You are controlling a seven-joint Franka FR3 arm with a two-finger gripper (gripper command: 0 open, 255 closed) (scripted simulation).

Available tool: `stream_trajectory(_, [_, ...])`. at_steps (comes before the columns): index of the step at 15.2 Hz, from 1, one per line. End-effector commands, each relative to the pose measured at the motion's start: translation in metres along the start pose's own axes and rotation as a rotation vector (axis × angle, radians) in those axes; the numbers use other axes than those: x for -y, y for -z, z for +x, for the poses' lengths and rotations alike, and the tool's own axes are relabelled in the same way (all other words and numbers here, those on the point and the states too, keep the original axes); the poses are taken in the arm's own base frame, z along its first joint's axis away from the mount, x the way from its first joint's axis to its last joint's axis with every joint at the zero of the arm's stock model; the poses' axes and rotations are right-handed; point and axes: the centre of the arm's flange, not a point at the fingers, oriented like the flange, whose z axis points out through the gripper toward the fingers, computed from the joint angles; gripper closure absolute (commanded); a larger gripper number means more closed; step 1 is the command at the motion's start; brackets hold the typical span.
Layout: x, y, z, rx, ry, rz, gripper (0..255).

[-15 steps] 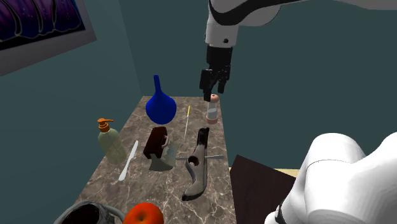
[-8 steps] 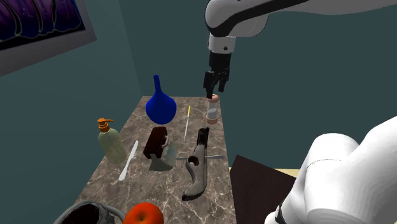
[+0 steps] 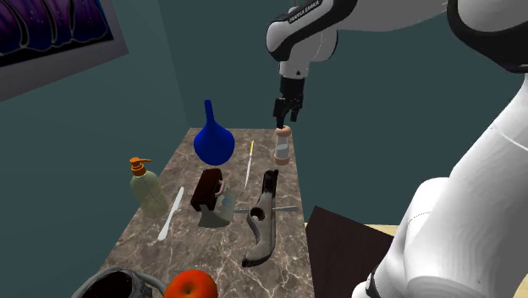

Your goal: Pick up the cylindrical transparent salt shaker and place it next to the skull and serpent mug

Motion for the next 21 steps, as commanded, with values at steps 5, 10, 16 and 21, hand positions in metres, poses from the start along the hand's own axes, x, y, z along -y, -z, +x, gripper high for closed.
stream_trajectory(5, [-0.068, -0.025, 0.033, -0.001, -0.005, 0.006, 0])
stream_trajectory(10, [-0.124, -0.046, 0.060, -0.001, -0.011, 0.012, 0])
stream_trajectory(16, [-0.123, -0.077, 0.060, -0.001, -0.011, 0.012, 0])
stream_trajectory(21, [-0.123, -0.086, 0.060, -0.001, -0.011, 0.012, 0])
